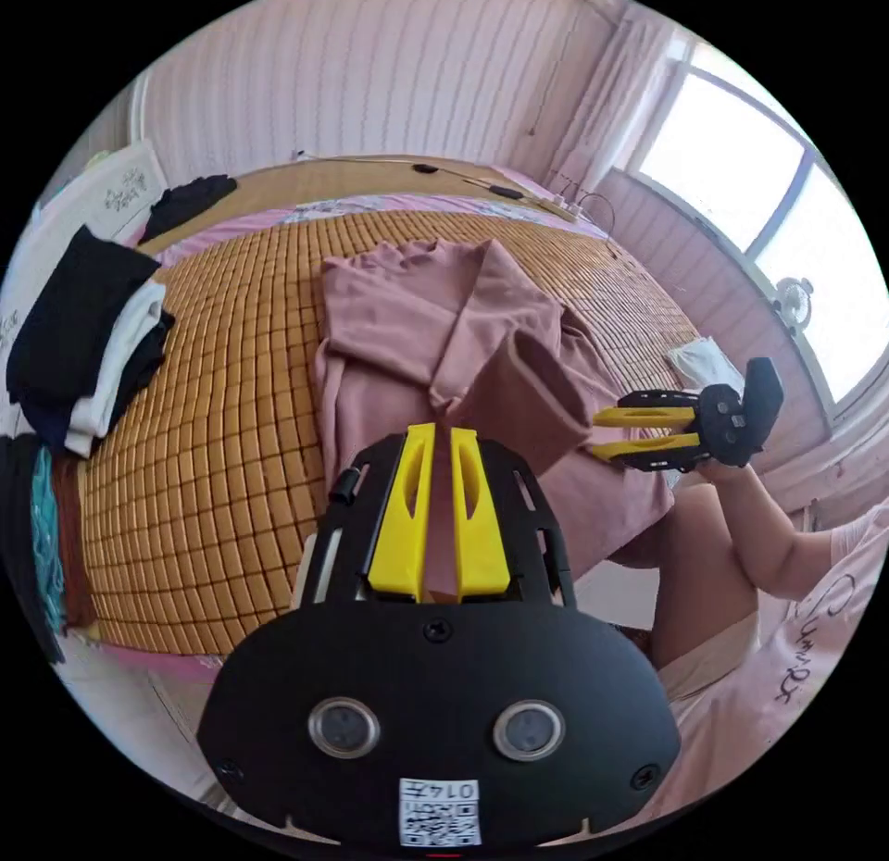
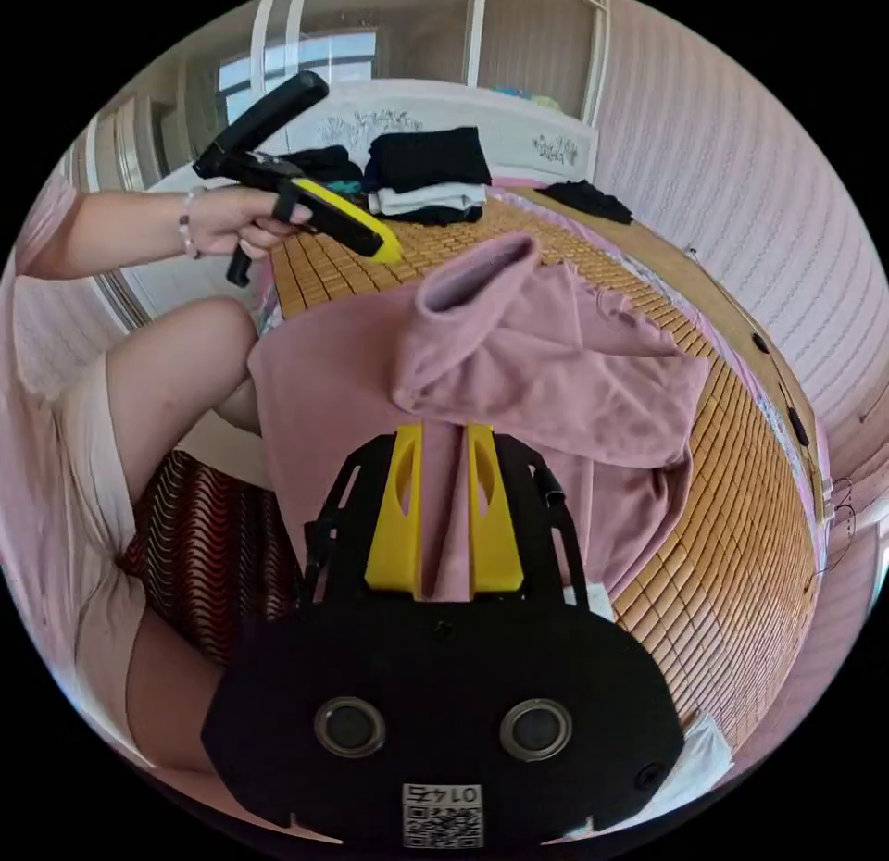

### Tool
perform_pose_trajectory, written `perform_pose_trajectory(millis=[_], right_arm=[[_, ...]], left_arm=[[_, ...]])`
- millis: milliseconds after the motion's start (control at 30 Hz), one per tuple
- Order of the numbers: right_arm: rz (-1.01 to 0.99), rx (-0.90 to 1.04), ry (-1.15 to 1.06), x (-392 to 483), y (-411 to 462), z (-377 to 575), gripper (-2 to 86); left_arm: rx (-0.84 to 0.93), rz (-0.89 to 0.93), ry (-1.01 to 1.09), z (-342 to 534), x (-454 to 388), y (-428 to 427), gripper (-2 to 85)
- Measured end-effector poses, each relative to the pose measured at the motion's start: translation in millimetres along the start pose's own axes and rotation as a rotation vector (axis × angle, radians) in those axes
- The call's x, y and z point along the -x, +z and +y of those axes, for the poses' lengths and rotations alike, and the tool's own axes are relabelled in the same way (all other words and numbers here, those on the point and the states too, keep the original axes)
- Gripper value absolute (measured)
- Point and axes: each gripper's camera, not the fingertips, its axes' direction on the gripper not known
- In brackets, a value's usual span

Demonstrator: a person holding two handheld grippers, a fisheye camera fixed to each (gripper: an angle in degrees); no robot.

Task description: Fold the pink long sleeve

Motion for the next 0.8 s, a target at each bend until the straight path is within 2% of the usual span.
perform_pose_trajectory(millis=[133,300,400,500,633,733,800], right_arm=[[0.000,0.049,0.063,13.5,8.2,-6.7,8.5],[-0.008,0.086,0.245,-3.1,9.5,-20.8,8.6],[0.044,0.098,0.328,-26.5,4.1,-30.2,8.5],[0.020,0.082,0.350,-44.5,-2.6,-44.2,7.7],[-0.114,0.036,0.343,-30.3,2.2,-64.5,7.4],[-0.169,0.028,0.240,11.7,16.7,-80.2,7.8],[-0.142,0.055,0.185,37.2,31.8,-88.4,8.1]], left_arm=[[-0.036,0.073,-0.128,45.3,40.6,-34.4,4.3],[-0.053,0.058,-0.136,51.2,51.3,-54.1,6.7],[-0.082,0.125,-0.137,49.0,65.3,-71.3,6.9],[-0.104,0.065,-0.137,44.9,83.0,-88.5,7.7],[-0.023,0.068,-0.135,36.6,109.3,-83.5,8.2],[-0.003,0.030,-0.065,25.6,121.2,-86.5,5.3],[0.165,0.095,0.005,18.0,127.2,-70.5,1.7]])
